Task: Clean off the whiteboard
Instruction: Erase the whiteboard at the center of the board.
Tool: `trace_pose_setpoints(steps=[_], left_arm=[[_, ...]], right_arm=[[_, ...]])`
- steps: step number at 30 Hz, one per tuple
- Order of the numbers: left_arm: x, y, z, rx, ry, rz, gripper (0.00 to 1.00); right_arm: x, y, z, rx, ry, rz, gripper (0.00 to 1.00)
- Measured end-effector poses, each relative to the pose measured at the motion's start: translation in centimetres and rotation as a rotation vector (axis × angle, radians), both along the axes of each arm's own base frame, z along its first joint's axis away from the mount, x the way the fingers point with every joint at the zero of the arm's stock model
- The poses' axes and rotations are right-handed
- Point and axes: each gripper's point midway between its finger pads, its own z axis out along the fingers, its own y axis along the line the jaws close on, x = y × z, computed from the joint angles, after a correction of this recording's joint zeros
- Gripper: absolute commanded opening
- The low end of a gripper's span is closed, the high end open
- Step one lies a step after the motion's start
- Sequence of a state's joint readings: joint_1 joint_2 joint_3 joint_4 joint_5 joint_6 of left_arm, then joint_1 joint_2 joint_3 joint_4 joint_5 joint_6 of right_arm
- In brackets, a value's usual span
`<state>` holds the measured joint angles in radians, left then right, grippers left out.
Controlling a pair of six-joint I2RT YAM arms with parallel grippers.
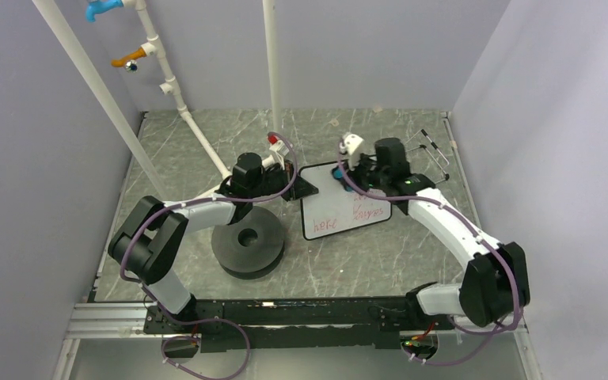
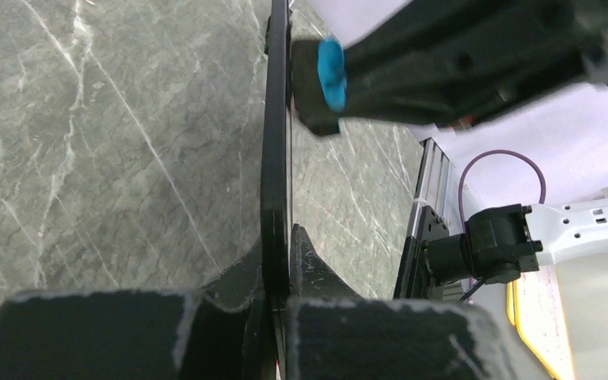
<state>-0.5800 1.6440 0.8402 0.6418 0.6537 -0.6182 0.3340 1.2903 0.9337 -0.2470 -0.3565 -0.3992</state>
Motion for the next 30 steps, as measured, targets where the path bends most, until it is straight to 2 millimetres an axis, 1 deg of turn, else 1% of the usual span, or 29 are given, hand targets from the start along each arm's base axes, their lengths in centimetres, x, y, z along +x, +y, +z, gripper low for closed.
trace_pose_setpoints(steps=[1,4,5,7,8,9,10,12,14,16,17,19,21,24,25,28,29,30], left_arm=[[0.1,0.1,-0.1,0.001,0.007,0.005,0.00],[0.5,0.3,-0.1,-0.001,0.021,0.025,0.00],[0.6,0.4,-0.1,-0.001,0.024,0.031,0.00],[0.7,0.5,-0.2,0.000,0.031,0.039,0.00],[0.8,0.5,-0.2,0.000,0.030,0.040,0.00],[0.8,0.5,-0.2,0.000,0.030,0.041,0.00],[0.7,0.5,-0.1,-0.001,0.029,0.040,0.00],[0.7,0.5,-0.1,-0.002,0.026,0.038,0.00],[0.7,0.4,0.0,-0.003,0.021,0.034,0.00],[0.6,0.3,0.0,-0.004,0.019,0.030,0.00],[0.5,0.2,0.1,-0.004,0.019,0.029,0.00],[0.5,0.2,0.1,-0.004,0.019,0.030,0.00],[0.6,0.2,0.1,-0.005,0.028,0.034,0.00],[0.8,0.4,0.0,-0.002,0.037,0.043,0.00],[0.9,0.4,0.1,-0.003,0.036,0.043,0.00],[0.9,0.3,0.2,-0.001,0.033,0.041,0.00],[0.9,0.3,0.2,0.000,0.034,0.041,0.00],[0.9,0.3,0.2,0.001,0.035,0.041,0.00]], right_arm=[[-0.4,1.8,0.3,0.005,0.000,0.052,0.00],[-1.2,5.6,0.8,0.017,-0.001,0.152,0.00],[-1.5,6.2,0.7,0.019,0.004,0.168,0.00],[-1.5,6.2,0.5,0.034,0.023,0.155,0.00],[-1.1,5.7,0.5,0.043,0.031,0.133,0.00],[-0.5,4.7,0.6,0.056,0.039,0.093,0.00],[0.5,3.2,0.7,0.069,0.041,0.036,0.00],[2.4,-0.4,0.7,0.080,0.036,-0.101,0.00],[3.8,-4.0,0.4,0.081,0.038,-0.230,0.00],[4.2,-5.6,0.0,0.081,0.048,-0.289,0.00],[4.1,-5.6,-0.1,0.084,0.052,-0.292,0.00],[3.8,-4.6,0.0,0.088,0.055,-0.264,0.00],[3.0,-2.2,0.0,0.088,0.057,-0.191,0.00],[0.9,2.5,0.5,0.082,0.057,-0.046,0.00],[-0.1,4.5,1.1,0.086,0.062,0.019,0.00],[-1.1,8.5,2.7,0.106,0.059,0.135,0.00],[-1.2,9.2,3.1,0.112,0.056,0.154,0.00],[-1.2,9.5,3.3,0.115,0.054,0.161,0.00]])
